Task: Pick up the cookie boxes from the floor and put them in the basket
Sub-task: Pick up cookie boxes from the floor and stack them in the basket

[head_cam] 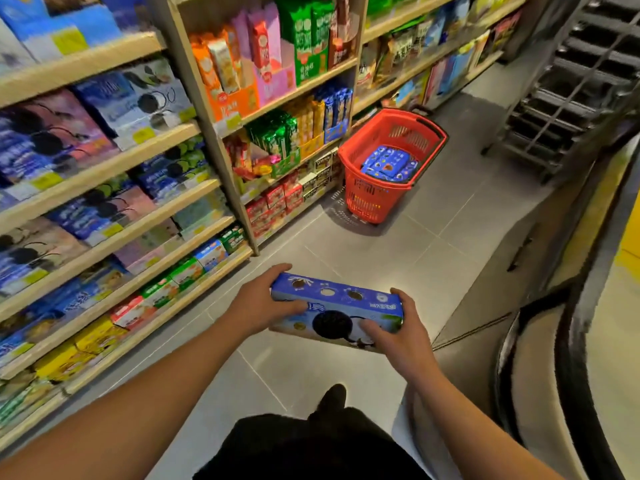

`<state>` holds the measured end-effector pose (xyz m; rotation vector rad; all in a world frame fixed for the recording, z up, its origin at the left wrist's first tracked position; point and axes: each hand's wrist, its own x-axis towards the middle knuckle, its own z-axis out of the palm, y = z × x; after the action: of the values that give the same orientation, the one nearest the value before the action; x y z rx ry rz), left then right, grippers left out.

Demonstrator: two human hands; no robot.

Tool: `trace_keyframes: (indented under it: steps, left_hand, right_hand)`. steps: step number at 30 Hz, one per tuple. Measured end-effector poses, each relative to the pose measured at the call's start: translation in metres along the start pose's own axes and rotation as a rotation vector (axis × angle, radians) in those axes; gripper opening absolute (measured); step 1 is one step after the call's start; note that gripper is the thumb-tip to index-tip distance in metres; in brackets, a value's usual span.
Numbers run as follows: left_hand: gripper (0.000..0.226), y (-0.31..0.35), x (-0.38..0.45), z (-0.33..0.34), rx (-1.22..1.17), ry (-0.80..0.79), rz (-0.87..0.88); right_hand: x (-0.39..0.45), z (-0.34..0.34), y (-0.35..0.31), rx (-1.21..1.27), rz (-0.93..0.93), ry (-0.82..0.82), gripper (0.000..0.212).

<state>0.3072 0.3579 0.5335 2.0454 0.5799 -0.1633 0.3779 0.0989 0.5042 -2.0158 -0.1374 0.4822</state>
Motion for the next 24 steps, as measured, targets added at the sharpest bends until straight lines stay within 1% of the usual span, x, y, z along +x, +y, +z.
trace_keyframes:
  steps: [5,11,17,19,22,24]
  left_hand:
    - [0.076,0.033,0.071,-0.004,-0.023,0.060,-0.033]
    - [0.075,0.063,0.164,-0.009,-0.014,0.069,-0.045]
    - [0.072,0.095,0.296,-0.024,0.156,0.059,0.005]
    - [0.073,0.105,0.344,-0.033,0.171,0.022,0.002]
    - [0.080,0.123,0.409,-0.043,0.155,-0.012,0.019]
    - [0.078,0.139,0.451,-0.046,0.169,-0.046,0.044]
  right_hand:
    - [0.093,-0.027,-0.029,-0.040,-0.033,-0.054,0.074]
    - [0.193,-0.045,-0.053,-0.048,-0.029,-0.087,0.076]
    - [0.319,-0.051,-0.073,0.013,0.041,-0.043,0.074]
    - [0.361,-0.053,-0.081,0.027,0.068,-0.014,0.071]
    - [0.414,-0.060,-0.098,0.033,0.078,0.020,0.063]
    - [0.445,-0.069,-0.108,0.057,0.091,0.047,0.061]
